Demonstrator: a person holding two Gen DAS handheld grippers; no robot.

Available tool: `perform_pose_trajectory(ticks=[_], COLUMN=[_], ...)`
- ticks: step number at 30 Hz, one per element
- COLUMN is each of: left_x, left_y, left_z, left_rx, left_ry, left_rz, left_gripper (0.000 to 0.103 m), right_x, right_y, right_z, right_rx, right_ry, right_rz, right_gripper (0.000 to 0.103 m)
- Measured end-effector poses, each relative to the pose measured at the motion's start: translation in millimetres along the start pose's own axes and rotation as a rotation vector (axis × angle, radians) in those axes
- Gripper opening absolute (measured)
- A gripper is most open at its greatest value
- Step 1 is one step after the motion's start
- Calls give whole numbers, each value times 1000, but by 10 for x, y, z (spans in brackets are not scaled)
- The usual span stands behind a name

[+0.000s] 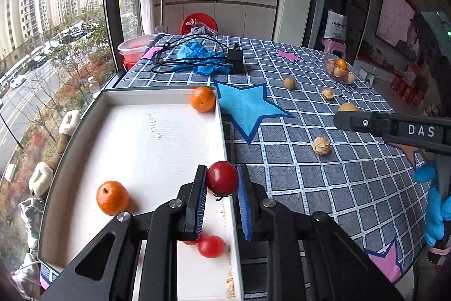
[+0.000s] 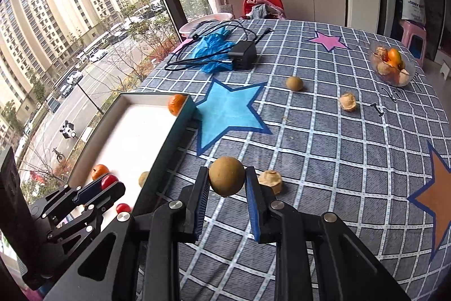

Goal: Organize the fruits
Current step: 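Carry the tomato over the white tray with the left tool while the right tool carries the tan fruit, then open both tools to drop the tomato and tan fruit into the tray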

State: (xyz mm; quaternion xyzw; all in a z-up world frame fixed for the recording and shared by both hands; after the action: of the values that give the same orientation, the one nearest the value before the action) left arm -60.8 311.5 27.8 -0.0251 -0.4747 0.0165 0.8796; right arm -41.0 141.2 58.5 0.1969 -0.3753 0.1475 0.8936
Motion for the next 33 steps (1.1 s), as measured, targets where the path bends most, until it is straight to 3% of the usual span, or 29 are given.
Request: perform_pose_trajectory(ticks=[33], left_x=[-97], left_y=[874], left_z=[-49], left_rx=[86], left_ry=[-5], left_rz=[71], left_gripper=[23], right_x=[-100], right_y=[1347], right_z=[-786], right_rx=[176], right_ry=[115], right_rz=[106], right_gripper=[26])
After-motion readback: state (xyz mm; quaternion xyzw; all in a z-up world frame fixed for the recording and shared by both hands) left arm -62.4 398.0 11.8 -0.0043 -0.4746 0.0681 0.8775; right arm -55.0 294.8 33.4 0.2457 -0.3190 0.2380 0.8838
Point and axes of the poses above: each gripper's, at about its wrist camera, not at the fingertips, and z roughly against the way its jaws point, y to its left, x to its top, the point moved 6 cm from there along -z, roughly the way its jaws point, and after that the axes turned 11 degrees about -y, right-handed, at the moved point
